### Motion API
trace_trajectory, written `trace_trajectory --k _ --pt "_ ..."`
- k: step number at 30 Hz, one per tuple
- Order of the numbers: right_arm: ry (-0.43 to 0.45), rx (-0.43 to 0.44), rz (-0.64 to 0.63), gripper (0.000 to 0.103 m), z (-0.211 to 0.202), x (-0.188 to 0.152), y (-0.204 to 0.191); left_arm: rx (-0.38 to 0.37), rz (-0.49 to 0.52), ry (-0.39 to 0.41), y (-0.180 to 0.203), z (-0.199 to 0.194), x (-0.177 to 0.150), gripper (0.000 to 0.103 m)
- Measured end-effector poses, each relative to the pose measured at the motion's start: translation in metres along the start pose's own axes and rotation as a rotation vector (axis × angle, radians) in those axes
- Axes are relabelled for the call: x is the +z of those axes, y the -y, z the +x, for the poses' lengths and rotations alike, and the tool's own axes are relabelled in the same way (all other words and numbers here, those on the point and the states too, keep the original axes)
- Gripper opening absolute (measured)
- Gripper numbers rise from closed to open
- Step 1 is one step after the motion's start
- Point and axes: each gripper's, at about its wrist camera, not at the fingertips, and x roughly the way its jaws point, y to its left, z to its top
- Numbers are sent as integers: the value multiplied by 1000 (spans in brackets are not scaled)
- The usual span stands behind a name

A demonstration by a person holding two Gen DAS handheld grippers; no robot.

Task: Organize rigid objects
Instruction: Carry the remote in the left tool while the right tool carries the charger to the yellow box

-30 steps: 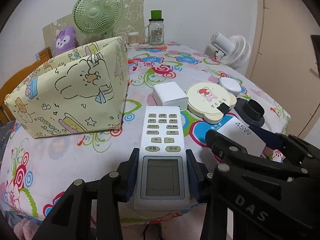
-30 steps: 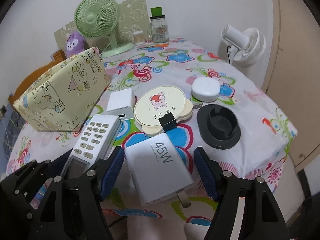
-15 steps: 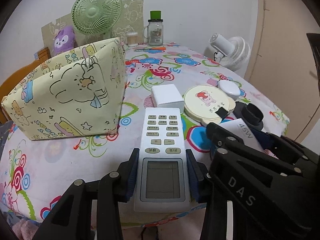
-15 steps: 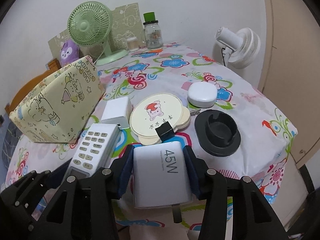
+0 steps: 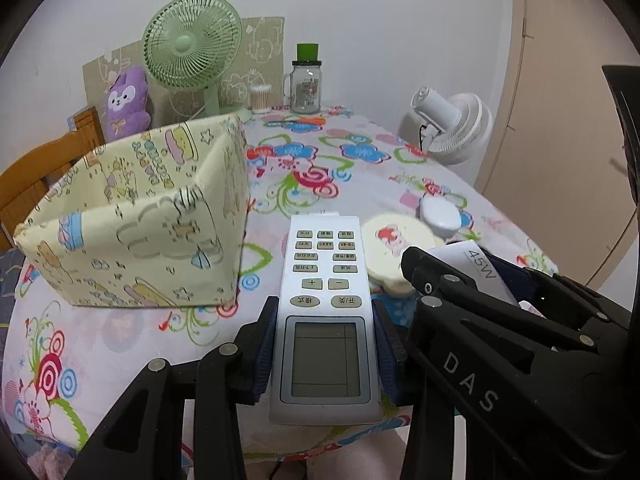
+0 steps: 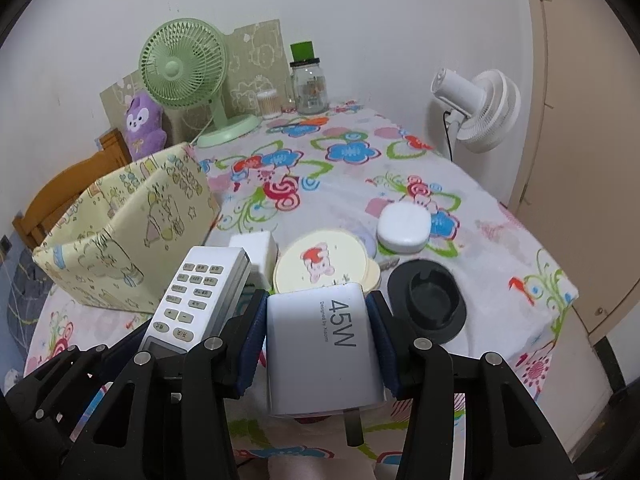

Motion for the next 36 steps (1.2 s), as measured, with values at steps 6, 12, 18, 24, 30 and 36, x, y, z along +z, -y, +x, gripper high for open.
trace_trajectory --k 6,12,18,24,30,36 --pt "14 -13 0 52 -12 17 -3 -8 -1 17 0 -10 16 44" --pt "34 -21 -1 52 -21 33 -6 -13 2 34 -2 -19 31 45" --pt "55 -25 0 52 -31 49 -10 -16 10 56 -4 -28 48 45" --pt "76 -25 -1 52 -37 67 -18 -15 19 72 -9 -35 65 45" --pt "84 -20 -12 52 -35 85 -29 -10 16 78 -20 -35 82 45" --pt "82 -9 -20 52 -28 99 -42 3 8 77 -34 -32 94 45"
